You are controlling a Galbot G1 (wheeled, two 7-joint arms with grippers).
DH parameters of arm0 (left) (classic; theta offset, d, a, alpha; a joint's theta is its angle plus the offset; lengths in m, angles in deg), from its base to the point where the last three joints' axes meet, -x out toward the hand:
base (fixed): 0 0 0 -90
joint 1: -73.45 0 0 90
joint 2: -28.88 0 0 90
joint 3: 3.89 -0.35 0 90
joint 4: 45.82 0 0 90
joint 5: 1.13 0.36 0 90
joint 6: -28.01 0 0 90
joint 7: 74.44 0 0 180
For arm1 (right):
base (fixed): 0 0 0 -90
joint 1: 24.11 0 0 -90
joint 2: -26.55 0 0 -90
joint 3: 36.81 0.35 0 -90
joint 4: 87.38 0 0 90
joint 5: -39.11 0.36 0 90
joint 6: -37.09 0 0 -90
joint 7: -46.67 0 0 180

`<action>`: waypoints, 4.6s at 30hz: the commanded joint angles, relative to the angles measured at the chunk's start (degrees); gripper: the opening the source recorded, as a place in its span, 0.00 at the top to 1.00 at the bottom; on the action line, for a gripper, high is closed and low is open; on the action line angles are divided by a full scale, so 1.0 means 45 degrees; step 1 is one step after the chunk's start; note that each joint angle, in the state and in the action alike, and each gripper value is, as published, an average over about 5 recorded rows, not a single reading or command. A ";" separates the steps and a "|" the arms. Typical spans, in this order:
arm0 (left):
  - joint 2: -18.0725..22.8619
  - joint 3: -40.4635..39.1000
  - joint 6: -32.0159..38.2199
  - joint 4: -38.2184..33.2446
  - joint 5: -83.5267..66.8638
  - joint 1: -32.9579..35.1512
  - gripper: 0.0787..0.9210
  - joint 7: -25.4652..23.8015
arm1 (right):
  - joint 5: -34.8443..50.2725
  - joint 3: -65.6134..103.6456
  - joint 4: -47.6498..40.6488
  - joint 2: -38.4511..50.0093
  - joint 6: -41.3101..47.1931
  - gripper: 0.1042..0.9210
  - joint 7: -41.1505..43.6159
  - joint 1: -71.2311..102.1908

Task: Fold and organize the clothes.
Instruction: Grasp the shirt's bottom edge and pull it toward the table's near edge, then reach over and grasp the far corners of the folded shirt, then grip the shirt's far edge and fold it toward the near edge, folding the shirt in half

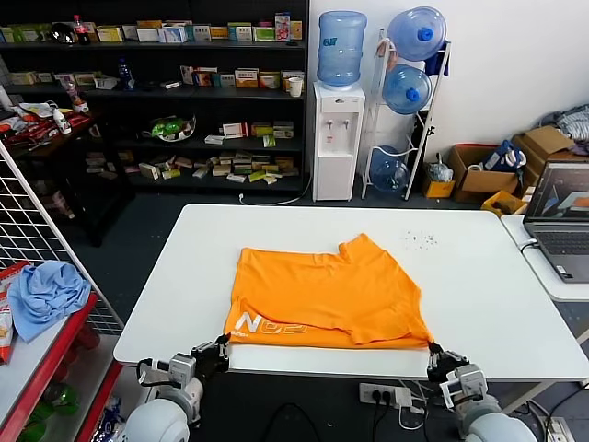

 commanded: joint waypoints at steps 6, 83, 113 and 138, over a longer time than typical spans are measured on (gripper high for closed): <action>-0.0626 0.0284 -0.0554 -0.1595 -0.0321 0.0331 0.69 0.0283 | 0.0541 0.0147 0.1271 0.0973 -0.0930 0.64 -0.0296 0.0166; 0.2312 -0.2521 0.2148 0.9725 -0.0775 -0.9170 0.83 -0.1326 | 0.2948 -0.4179 -1.1962 -0.2653 -0.1837 0.96 0.3127 -1.2650; -0.1682 -0.1374 0.1833 0.0880 -0.1373 -0.1607 0.98 -0.0299 | 0.3640 -0.2670 -0.1239 0.2292 0.0512 0.98 0.0382 -0.3877; -0.0328 -0.1260 0.1865 0.2573 -0.2774 -0.2027 0.41 0.0428 | 0.3272 -0.2678 -0.0889 0.1521 0.0511 0.43 0.0085 -0.3391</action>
